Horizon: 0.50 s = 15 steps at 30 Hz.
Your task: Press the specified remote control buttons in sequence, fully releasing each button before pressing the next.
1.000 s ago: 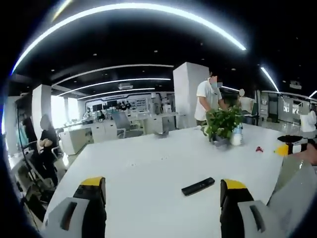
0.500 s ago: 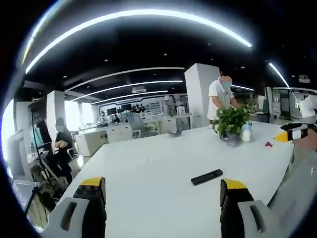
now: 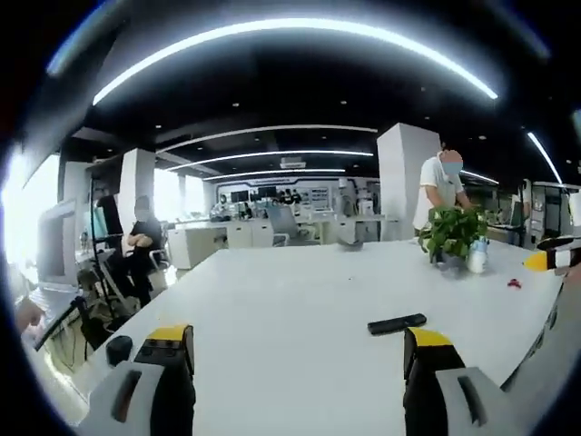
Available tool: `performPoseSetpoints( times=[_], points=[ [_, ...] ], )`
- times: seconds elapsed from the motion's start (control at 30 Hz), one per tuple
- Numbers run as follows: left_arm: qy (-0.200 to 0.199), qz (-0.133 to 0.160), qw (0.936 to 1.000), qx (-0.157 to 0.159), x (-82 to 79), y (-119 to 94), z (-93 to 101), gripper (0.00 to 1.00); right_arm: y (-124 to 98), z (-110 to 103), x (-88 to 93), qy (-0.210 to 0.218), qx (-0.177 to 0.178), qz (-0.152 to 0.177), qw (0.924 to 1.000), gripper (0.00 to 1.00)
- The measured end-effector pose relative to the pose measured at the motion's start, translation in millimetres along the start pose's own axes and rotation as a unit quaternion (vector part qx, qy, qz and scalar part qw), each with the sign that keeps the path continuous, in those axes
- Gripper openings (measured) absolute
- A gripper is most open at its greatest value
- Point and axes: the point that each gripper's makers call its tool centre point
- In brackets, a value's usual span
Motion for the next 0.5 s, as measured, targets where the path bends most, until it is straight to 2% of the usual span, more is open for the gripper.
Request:
performPoseSetpoints(
  times=[0.1, 0.37, 0.5],
  points=[
    [0.012, -0.018, 0.9998, 0.000, 7.2, 3, 1.4, 1.00, 0, 0, 2.2, -0.005, 0.001, -0.006, 1.0000, 1.00],
    [0.030, -0.025, 0.9992, -0.007, 12.2, 4, -1.2, 1.00, 0, -2, 2.2, -0.004, -0.006, -0.005, 1.0000, 1.00],
    [0.023, -0.034, 0.9991, -0.006, 12.8, 3, -1.2, 1.00, 0, -2, 2.5, -0.005, -0.005, -0.006, 1.0000, 1.00]
  ],
)
Point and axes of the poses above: the point that each gripper's makers call its tool centre point, and the gripper's own axes: y roughly forward along the fingers, z roughly to its right, x roughly out of its underside, and after that the axes turned 6 degrees about y, right-handed
